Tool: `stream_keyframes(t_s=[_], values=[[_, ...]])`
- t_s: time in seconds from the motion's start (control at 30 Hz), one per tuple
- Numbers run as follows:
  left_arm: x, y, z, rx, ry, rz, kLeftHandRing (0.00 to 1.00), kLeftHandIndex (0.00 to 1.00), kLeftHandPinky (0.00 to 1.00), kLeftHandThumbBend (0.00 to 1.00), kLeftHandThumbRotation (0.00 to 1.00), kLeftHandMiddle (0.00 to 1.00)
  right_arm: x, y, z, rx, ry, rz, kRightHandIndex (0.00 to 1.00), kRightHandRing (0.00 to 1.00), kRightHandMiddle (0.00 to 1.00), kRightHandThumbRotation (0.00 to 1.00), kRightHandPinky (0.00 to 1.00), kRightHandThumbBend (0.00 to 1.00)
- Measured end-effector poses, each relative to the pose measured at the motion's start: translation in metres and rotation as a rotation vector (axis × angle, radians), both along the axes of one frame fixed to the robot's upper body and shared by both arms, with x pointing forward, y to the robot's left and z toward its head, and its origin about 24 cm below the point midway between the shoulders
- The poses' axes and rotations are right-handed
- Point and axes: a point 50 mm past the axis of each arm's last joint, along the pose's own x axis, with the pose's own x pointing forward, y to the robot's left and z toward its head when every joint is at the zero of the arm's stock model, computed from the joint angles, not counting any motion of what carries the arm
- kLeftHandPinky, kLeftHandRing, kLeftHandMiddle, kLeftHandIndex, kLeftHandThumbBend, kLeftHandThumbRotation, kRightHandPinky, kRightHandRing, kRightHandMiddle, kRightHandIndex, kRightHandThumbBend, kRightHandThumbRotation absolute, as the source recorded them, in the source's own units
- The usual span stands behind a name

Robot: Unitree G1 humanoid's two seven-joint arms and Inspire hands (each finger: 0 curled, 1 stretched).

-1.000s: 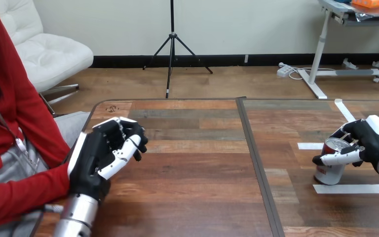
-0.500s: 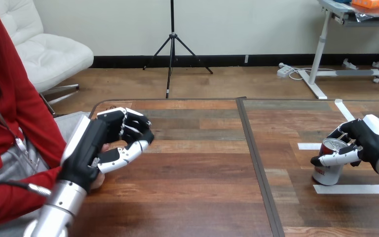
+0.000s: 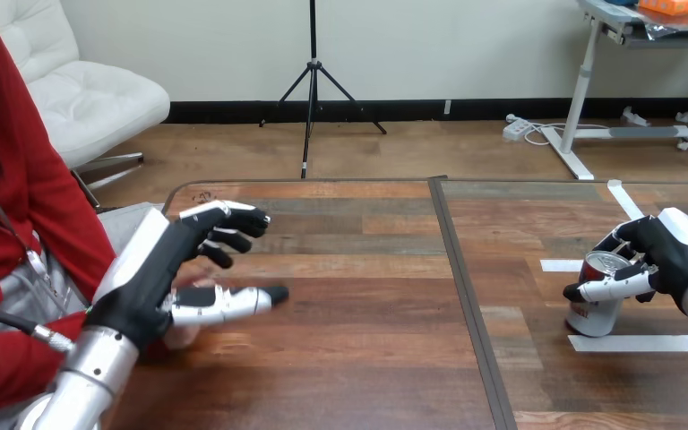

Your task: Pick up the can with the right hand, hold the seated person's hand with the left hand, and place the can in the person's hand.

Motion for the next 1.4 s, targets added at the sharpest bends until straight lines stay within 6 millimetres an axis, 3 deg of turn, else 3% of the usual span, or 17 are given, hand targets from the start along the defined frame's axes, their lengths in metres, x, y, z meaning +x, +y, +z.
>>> stream_keyframes(t_s=[0.57, 1.03, 1.4], values=[[-0.012, 0.000, 0.012, 0.273, 0.004, 0.018, 0.77, 0.79, 0.68, 1.00, 0.23, 0.80, 0.001, 0.004, 0.001, 0.007, -0.007, 0.042, 0.49, 0.38, 0.45, 0.00, 0.34, 0.73], [-0.007, 0.006, 0.037, 0.453, -0.046, 0.065, 0.78, 0.79, 0.69, 1.00, 0.26, 0.80, 0.008, 0.012, 0.012, 0.010, -0.064, 0.109, 0.49, 0.37, 0.44, 0.00, 0.33, 0.72], [-0.002, 0.010, 0.040, 0.554, -0.043, 0.085, 0.78, 0.79, 0.71, 1.00, 0.26, 0.80, 0.015, 0.017, 0.021, 0.011, -0.103, 0.136, 0.48, 0.36, 0.43, 0.00, 0.32, 0.72]])
